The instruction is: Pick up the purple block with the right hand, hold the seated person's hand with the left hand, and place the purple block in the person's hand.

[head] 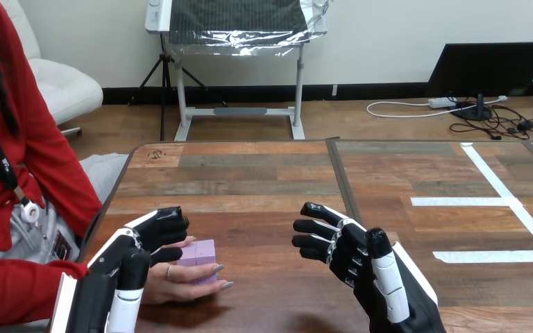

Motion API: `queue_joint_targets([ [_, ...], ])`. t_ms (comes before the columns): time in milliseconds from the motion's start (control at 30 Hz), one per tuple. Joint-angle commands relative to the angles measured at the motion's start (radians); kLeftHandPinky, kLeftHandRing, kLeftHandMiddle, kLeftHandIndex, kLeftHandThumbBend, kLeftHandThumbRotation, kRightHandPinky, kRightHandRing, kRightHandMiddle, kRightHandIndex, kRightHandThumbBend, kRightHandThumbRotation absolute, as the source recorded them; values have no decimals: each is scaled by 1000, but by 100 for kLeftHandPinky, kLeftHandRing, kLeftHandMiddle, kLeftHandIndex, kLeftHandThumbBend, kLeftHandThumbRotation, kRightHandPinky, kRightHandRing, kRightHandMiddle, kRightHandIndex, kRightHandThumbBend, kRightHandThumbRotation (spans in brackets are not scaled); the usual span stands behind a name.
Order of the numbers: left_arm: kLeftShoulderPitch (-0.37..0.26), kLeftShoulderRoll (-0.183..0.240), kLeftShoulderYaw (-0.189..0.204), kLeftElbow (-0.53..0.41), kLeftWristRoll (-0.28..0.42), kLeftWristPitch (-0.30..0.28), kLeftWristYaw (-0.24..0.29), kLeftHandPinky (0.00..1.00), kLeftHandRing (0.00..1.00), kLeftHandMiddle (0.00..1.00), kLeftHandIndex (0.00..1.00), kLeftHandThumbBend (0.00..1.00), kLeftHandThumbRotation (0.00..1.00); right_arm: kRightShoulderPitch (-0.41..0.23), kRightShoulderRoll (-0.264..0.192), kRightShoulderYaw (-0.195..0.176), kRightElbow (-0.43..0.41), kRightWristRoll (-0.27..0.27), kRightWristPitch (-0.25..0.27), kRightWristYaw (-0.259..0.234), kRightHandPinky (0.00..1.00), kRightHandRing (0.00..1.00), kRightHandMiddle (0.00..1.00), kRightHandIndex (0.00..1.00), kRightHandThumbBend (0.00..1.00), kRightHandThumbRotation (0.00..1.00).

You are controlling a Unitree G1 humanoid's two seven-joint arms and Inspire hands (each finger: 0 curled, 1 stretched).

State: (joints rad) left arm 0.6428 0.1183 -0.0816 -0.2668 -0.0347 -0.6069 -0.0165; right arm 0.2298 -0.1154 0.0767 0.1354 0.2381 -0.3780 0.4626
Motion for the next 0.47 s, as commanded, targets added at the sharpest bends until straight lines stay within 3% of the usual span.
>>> queue_joint_targets([
  [0, -50, -33, -2, -12, -2, -20, -1, 66, 74, 73, 71, 69, 100, -35, 8, -7, -47, 18, -5, 5, 80, 79, 82, 85, 79, 100],
  [433, -49, -29, -1, -13, -12, -19, -7, 65, 73, 73, 70, 70, 100, -39, 12, -18, -42, 21, -13, -3, 74, 78, 81, 84, 77, 100],
])
